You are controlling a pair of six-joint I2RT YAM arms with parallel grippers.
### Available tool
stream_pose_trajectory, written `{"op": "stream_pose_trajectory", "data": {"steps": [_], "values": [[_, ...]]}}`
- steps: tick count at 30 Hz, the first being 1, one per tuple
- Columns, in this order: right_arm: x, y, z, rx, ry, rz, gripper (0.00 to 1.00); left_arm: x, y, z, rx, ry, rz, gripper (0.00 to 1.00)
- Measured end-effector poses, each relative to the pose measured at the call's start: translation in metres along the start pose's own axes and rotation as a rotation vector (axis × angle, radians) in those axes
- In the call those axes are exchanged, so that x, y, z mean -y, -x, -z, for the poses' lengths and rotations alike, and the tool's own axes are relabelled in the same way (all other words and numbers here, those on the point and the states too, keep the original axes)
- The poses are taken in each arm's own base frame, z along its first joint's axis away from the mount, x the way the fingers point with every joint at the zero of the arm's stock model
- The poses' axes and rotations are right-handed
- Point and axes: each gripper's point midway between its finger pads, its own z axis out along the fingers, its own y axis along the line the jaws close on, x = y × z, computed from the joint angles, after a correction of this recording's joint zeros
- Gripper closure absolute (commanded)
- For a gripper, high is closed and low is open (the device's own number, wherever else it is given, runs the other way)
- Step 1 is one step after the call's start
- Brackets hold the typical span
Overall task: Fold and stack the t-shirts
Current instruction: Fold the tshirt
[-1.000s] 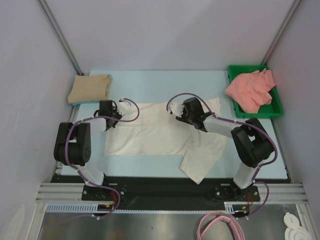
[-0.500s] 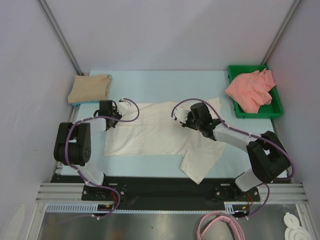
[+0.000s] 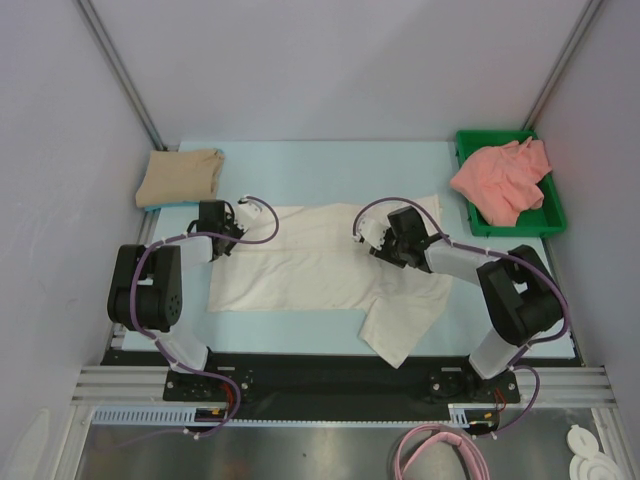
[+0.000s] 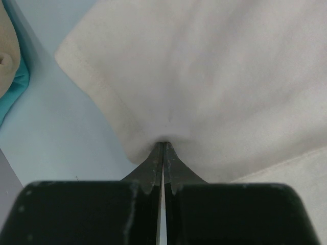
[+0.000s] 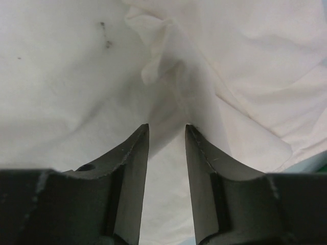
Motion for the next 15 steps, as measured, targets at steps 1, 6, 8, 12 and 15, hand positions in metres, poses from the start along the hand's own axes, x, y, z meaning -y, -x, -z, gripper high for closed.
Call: {"op": "stream_pose_trajectory", "data": {"steps": [1,6,8,12,15], "values": [[0.002,-0.002,-0.001,-0.004,-0.006,-0.004,0.59,0.000,0.000,0.000,0.000,0.000,0.000,0.99],[0.007,-0.008,-0.007,-0.018,-0.022,-0.016,0.59,0.000,0.000,0.000,0.000,0.000,0.000,0.99],[0.011,-0.008,-0.008,-0.017,-0.034,-0.019,0.59,0.000,0.000,0.000,0.000,0.000,0.000,0.98],[0.018,-0.008,-0.009,-0.021,-0.062,-0.020,0.59,0.000,0.000,0.000,0.000,0.000,0.000,0.99],[0.023,-0.007,-0.009,-0.016,-0.085,-0.023,0.60,0.000,0.000,0.000,0.000,0.000,0.000,0.98]]}}
